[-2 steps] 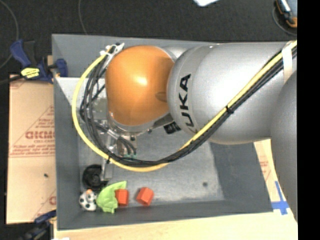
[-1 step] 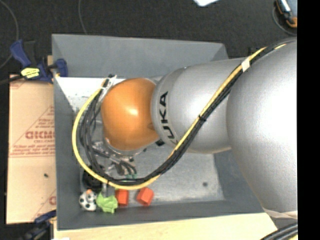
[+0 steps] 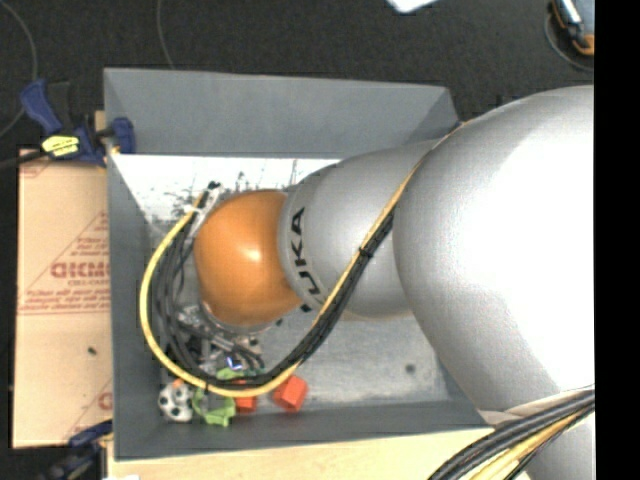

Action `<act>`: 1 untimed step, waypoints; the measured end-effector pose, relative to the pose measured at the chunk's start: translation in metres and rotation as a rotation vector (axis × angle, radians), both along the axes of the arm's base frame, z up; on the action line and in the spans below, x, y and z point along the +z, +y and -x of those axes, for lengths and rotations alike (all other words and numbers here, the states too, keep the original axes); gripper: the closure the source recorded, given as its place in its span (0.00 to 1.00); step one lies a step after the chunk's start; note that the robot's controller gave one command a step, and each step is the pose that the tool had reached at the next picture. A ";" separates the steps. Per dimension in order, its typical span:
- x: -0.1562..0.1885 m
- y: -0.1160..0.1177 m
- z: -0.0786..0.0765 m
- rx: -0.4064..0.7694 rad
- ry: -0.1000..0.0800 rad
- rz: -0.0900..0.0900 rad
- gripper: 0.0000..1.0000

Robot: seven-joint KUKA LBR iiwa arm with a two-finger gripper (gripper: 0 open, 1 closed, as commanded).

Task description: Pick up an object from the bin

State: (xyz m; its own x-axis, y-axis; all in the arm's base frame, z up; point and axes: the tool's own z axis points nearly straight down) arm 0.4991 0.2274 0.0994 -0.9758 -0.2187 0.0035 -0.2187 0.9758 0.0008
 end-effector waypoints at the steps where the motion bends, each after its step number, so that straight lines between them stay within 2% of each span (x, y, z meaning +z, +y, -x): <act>1: 0.062 0.009 -0.016 -0.149 -0.009 -0.003 0.00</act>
Offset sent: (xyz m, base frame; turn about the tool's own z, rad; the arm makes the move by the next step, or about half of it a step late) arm -0.0253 -0.0282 -0.0294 -0.3176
